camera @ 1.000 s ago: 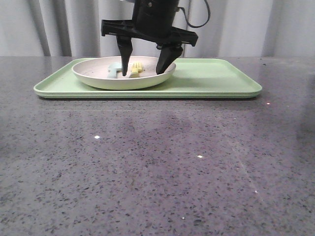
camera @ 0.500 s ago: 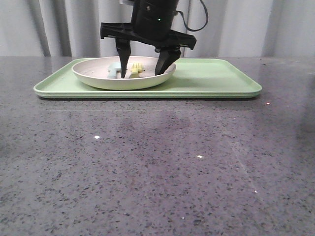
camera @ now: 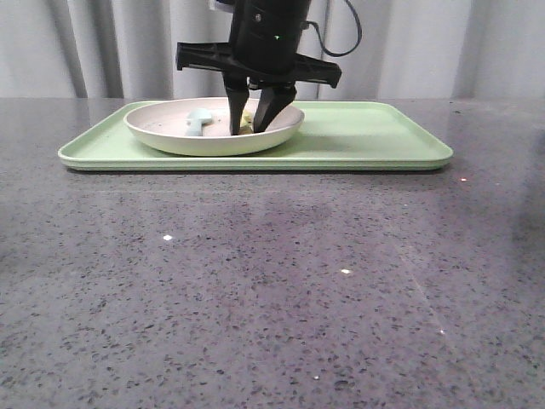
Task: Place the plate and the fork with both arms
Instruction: 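Lower the right gripper onto the yellow fork and grasp it, then lift the yellow fork out of the plate with the right gripper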
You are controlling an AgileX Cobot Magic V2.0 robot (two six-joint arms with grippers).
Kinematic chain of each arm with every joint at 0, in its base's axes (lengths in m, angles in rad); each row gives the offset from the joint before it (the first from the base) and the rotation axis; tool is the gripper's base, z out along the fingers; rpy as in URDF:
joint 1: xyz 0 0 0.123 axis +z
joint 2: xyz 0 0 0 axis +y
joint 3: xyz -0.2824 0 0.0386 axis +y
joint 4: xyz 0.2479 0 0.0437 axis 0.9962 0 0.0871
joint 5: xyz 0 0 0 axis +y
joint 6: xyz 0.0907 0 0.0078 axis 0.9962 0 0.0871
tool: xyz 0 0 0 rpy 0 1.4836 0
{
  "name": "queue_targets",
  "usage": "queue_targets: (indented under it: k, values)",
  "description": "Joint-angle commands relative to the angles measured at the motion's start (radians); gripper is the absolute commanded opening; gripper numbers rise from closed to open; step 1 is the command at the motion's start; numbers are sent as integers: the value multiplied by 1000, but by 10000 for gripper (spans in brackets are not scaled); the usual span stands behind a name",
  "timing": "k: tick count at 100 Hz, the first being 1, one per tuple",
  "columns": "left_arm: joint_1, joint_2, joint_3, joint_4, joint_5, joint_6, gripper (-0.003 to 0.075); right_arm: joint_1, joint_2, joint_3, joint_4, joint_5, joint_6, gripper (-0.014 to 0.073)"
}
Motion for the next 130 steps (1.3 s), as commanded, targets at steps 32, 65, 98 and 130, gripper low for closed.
queue_targets:
  k: [32, 65, 98, 130]
  values:
    - [1, -6, -26, -16, -57, -7, 240, 0, -57, -28, 4, -12, 2, -57]
    - [1, -6, -26, -16, -65, -7, 240, -6, -132, -105, -67, 60, 2, -57]
    - [1, -6, -26, -16, -65, -7, 240, -81, -197, -107, -179, 200, 2, -57]
    - [1, -6, -26, -16, -61, -7, 240, -175, -196, -101, -172, 255, 2, -57]
